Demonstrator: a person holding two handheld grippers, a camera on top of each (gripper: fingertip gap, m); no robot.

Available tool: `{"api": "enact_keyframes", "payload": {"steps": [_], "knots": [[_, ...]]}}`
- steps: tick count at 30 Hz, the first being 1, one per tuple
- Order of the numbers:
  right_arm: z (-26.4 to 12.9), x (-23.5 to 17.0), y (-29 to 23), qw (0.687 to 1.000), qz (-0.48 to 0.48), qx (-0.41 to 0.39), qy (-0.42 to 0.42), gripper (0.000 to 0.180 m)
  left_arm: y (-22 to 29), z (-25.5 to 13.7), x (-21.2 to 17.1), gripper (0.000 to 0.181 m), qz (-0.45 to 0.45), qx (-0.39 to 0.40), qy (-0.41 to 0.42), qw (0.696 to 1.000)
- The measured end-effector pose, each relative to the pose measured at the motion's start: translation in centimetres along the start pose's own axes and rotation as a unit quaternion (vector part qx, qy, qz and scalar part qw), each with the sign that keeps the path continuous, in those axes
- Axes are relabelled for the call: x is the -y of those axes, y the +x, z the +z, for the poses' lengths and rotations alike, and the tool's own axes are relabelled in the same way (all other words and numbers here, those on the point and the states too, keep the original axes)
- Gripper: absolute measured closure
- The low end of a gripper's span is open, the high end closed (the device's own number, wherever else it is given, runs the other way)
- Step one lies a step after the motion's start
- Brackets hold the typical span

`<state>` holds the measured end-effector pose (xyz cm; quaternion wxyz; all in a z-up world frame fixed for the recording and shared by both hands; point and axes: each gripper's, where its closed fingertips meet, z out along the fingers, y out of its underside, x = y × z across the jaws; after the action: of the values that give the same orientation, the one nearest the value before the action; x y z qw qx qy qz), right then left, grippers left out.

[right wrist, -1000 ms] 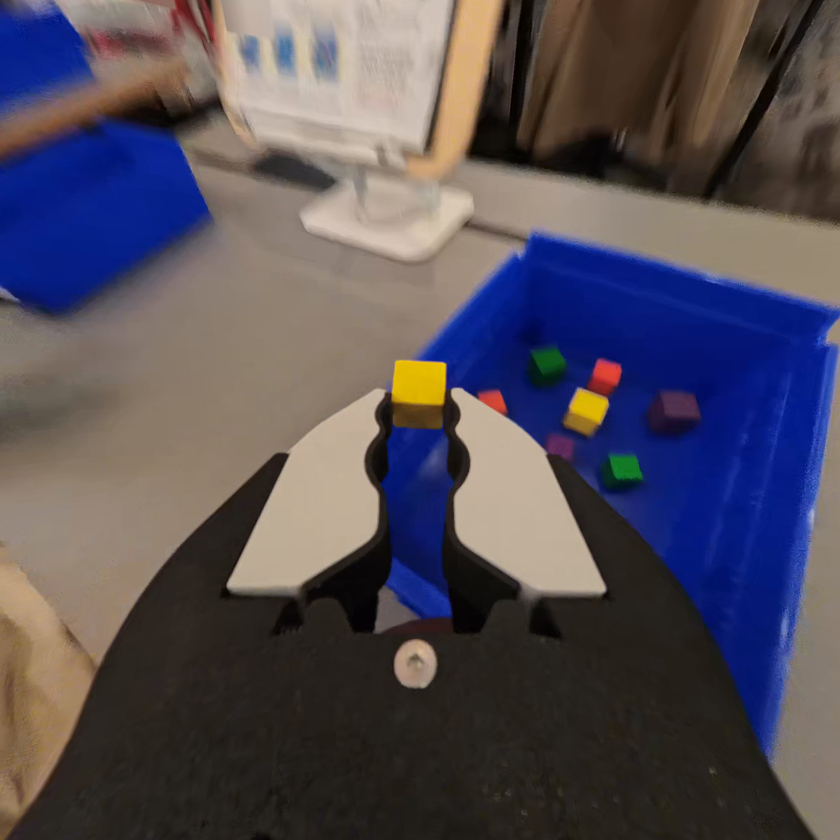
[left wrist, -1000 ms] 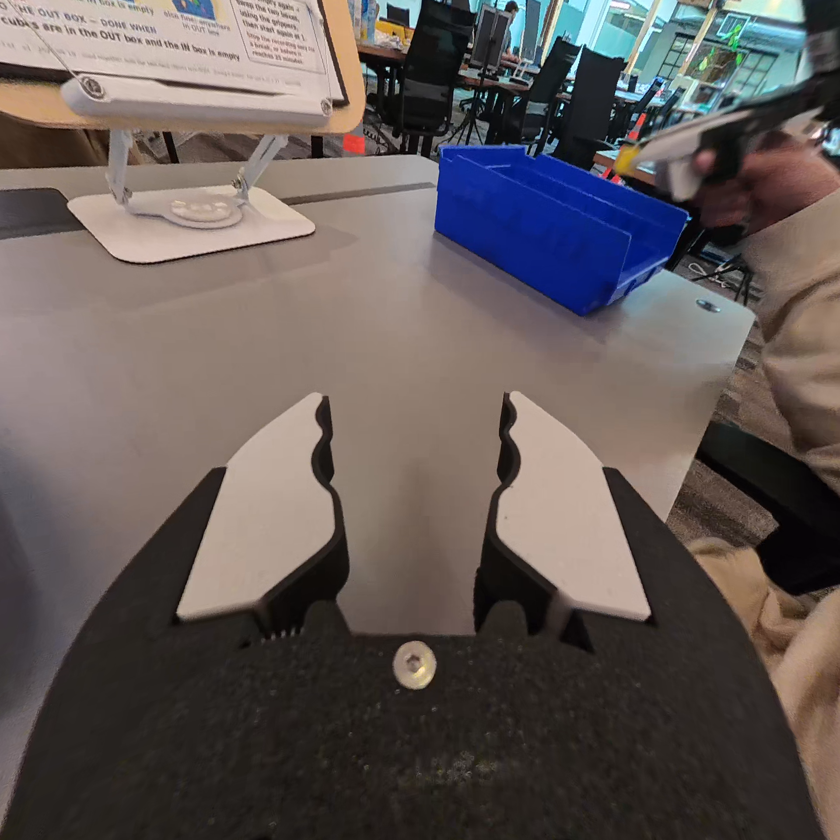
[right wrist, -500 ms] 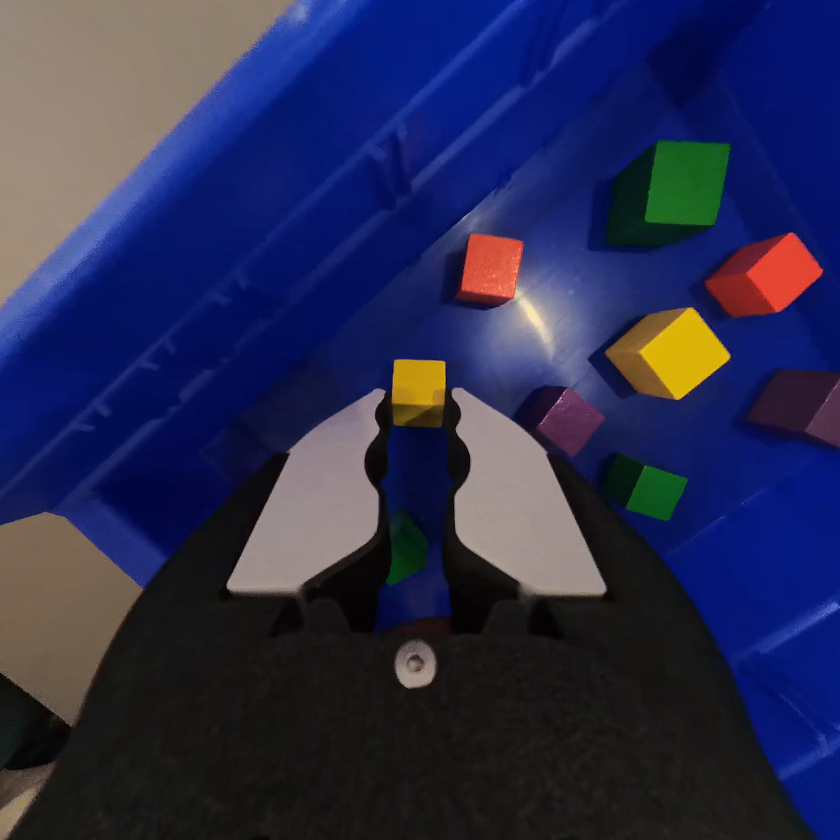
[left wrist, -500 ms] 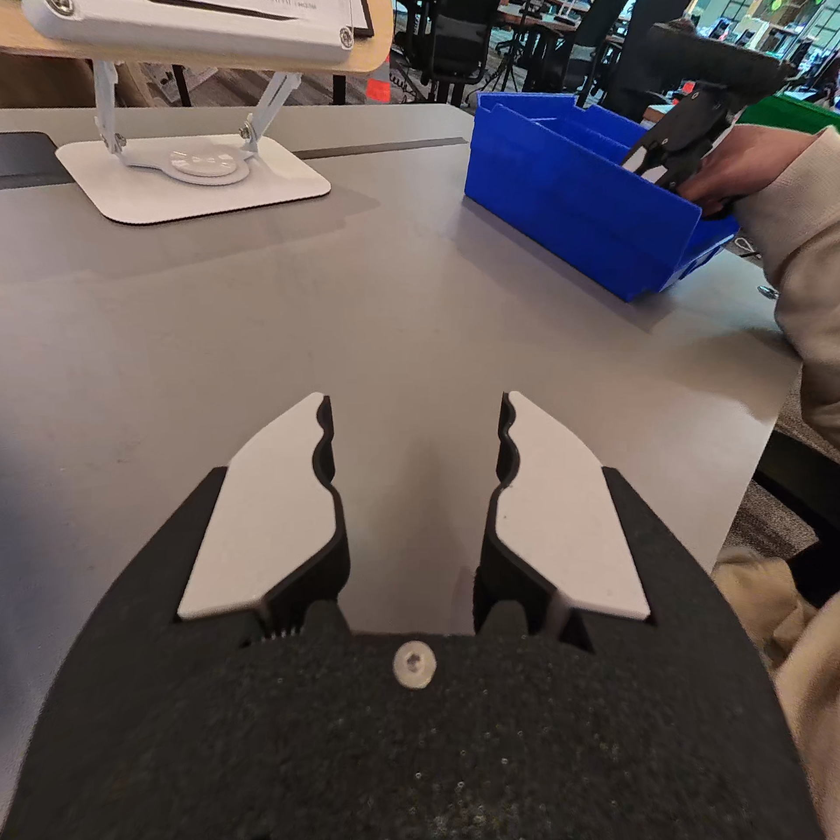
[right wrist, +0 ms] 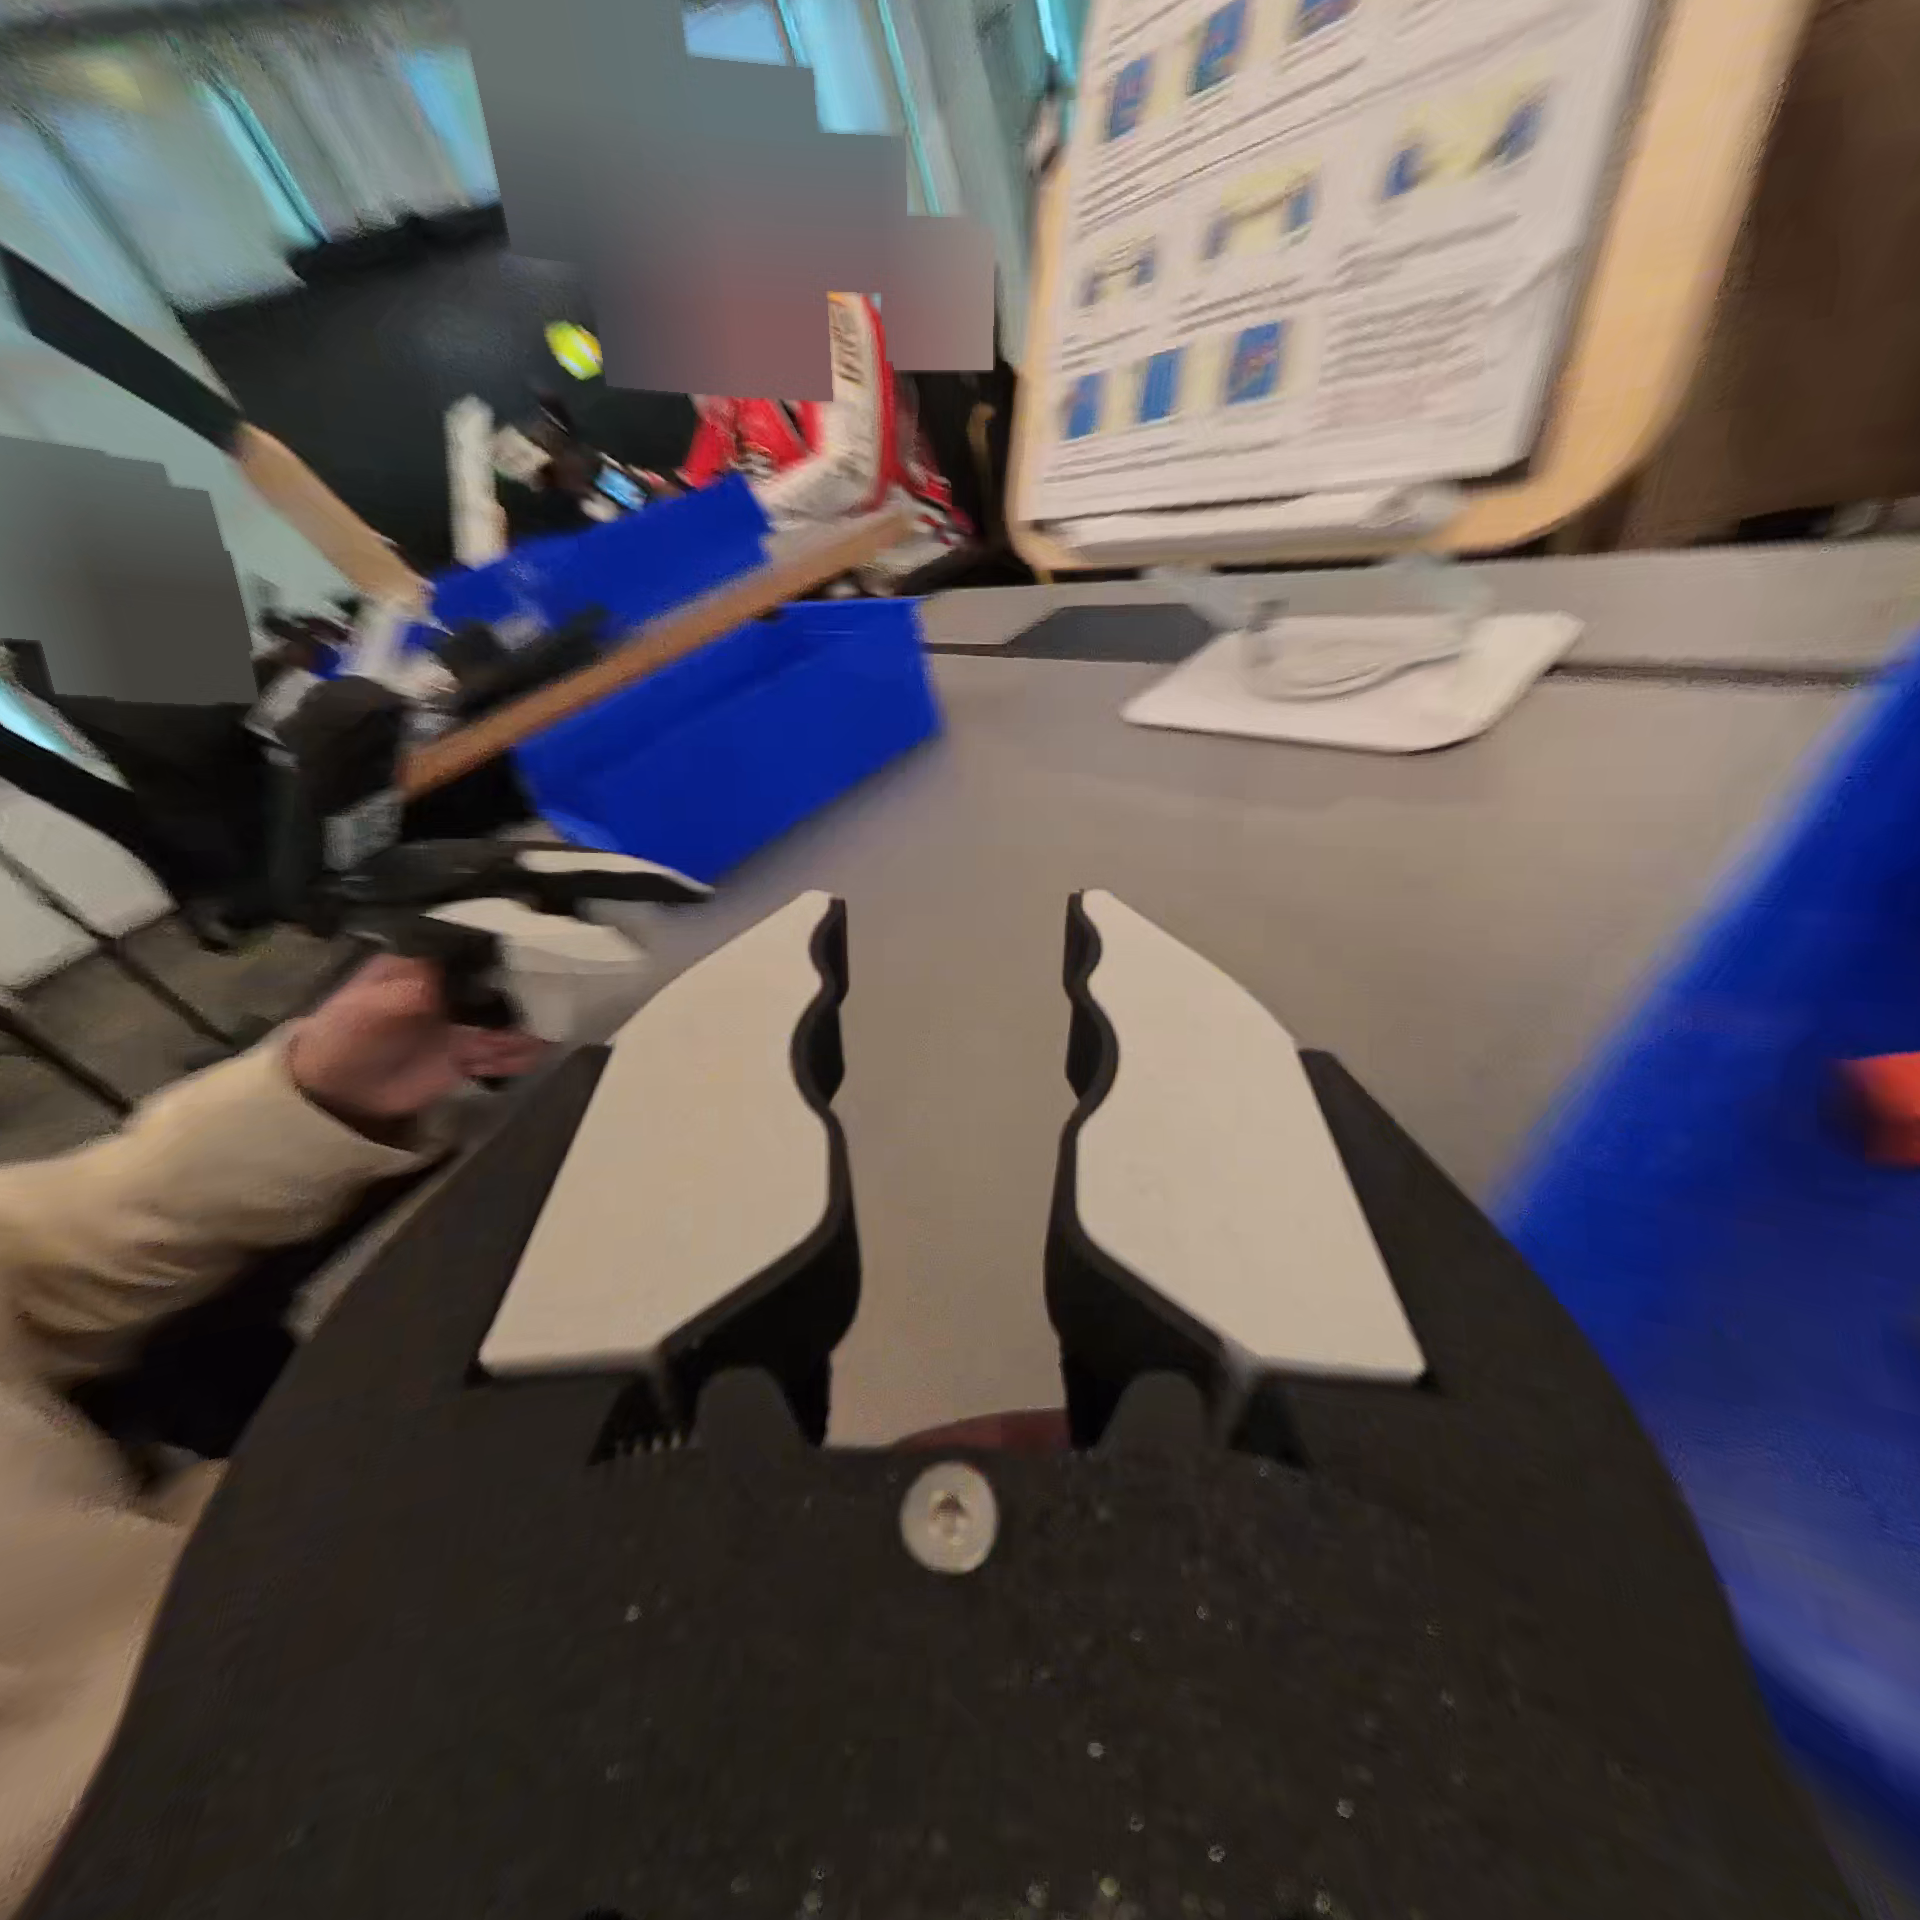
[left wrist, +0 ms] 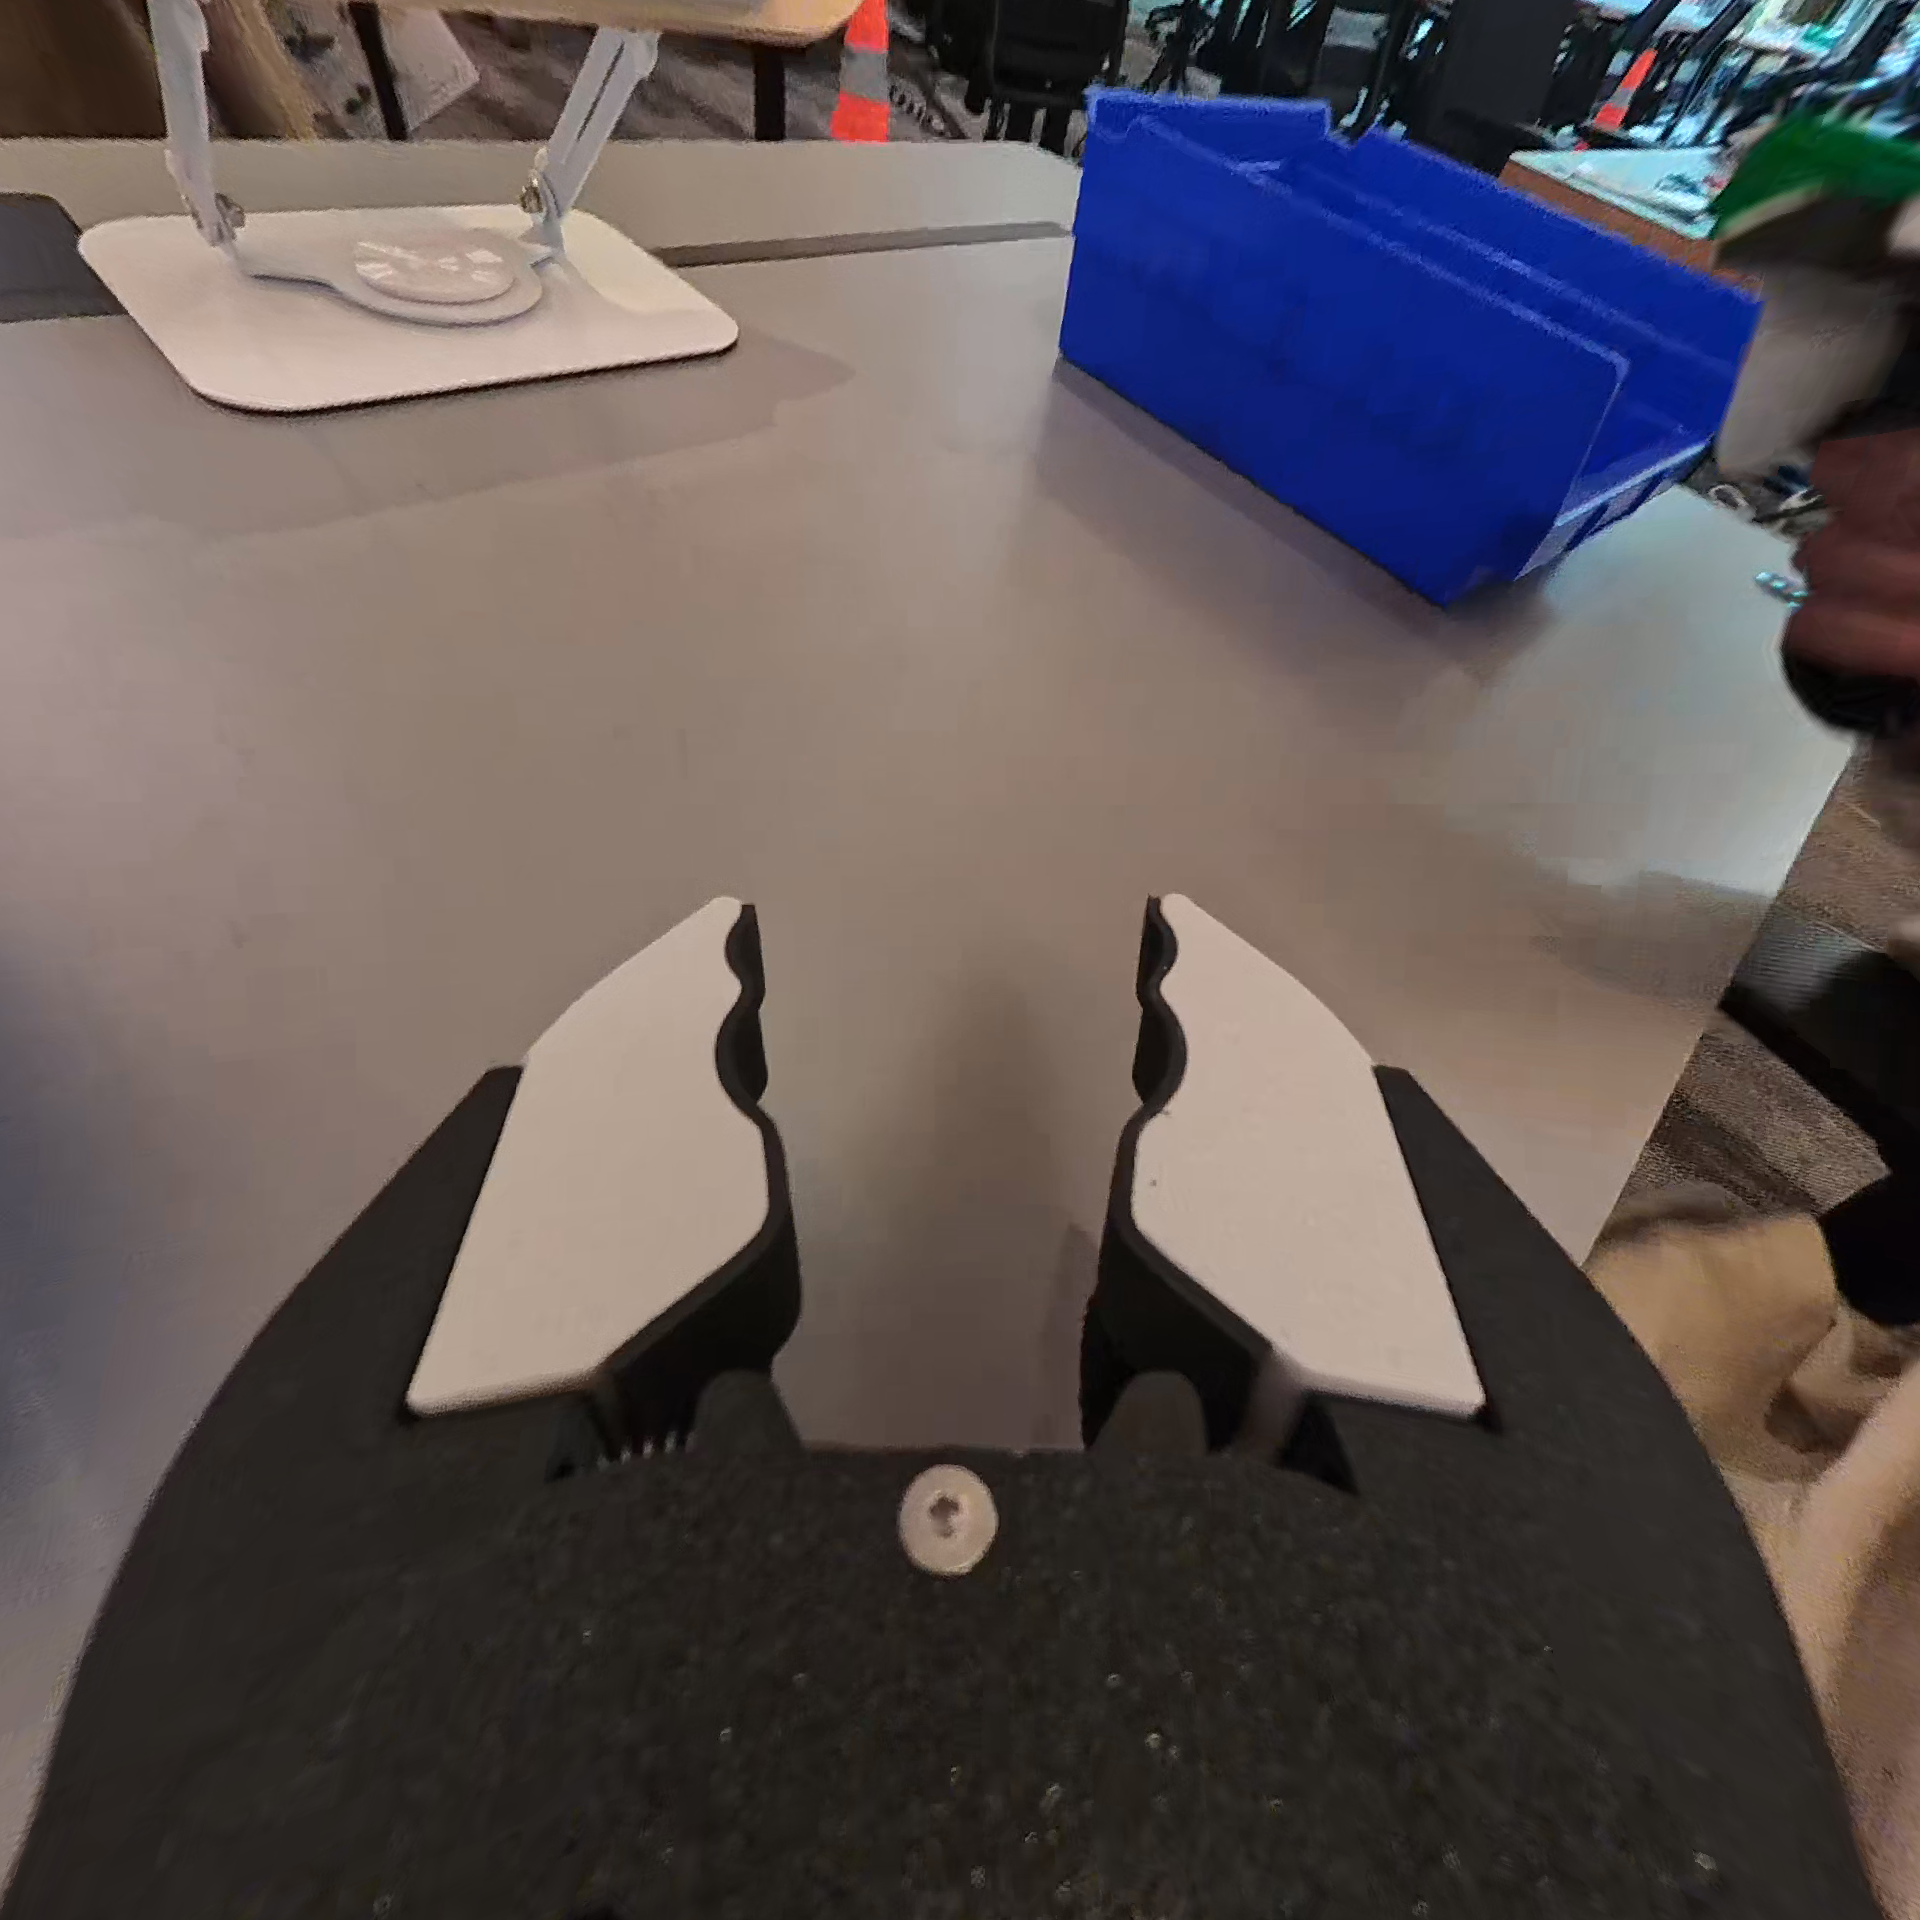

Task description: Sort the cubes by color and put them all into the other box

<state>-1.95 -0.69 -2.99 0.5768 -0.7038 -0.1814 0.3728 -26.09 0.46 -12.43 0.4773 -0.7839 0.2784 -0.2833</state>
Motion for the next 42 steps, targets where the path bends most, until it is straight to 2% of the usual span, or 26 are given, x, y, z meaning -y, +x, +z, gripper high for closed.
{"api": "enact_keyframes", "payload": {"steps": [3,5,11,14,17,20,25,30,37,40,41,42], "knots": [[3.2,-5.3,-4.8,1.0,0.005,0.012,-0.011,0.14,-0.5,0.1,-1.0,0.113,-0.012,0.021,-0.019,1.0],[4.5,-7.2,-6.0,1.0,-0.016,0.002,-0.02,0.14,-1.2,0.0,-1.4,0.113,-0.012,0.042,-0.025,0.999],[5.4,-9.5,-7.2,0.993,-0.105,-0.011,-0.06,0.141,-2.0,-1.7,-0.6,0.116,-0.03,0.063,-0.011,0.997],[5.4,-10.1,-7.8,0.992,-0.104,-0.002,-0.071,0.142,-3.1,-5.1,2.3,0.118,-0.039,0.077,0.033,0.996],[5.5,-10.3,-7.8,0.991,-0.103,0.003,-0.082,0.142,-8.2,-9.5,6.2,0.119,-0.048,0.141,0.051,0.987],[5.4,-10.4,-7.7,0.992,-0.089,0.014,-0.084,0.142,-15.5,-11.1,8.0,0.124,-0.036,0.205,-0.017,0.978],[5.4,-10.6,-7.4,0.992,-0.075,0.031,-0.095,0.144,-31.9,-8.6,7.1,0.12,0.003,0.357,-0.187,0.915],[5.0,-10.5,-7.1,0.992,-0.071,0.034,-0.097,0.146,-41.3,-4.9,5.1,0.118,0.005,0.397,-0.272,0.876],[4.4,-10.6,-7.3,0.993,-0.055,0.047,-0.095,0.148,-44.3,-2.8,2.2,0.115,-0.031,0.395,-0.308,0.865],[4.4,-10.6,-7.4,0.993,-0.048,0.054,-0.097,0.148,-44.2,-2.5,1.6,0.133,-0.062,0.383,-0.294,0.874],[4.4,-10.7,-7.4,0.993,-0.045,0.056,-0.098,0.149,-44.2,-2.7,1.3,0.152,-0.062,0.387,-0.3,0.87],[4.4,-10.7,-7.4,0.992,-0.042,0.058,-0.1,0.149,-44.0,-2.9,1.1,0.156,-0.056,0.388,-0.306,0.868]]}}
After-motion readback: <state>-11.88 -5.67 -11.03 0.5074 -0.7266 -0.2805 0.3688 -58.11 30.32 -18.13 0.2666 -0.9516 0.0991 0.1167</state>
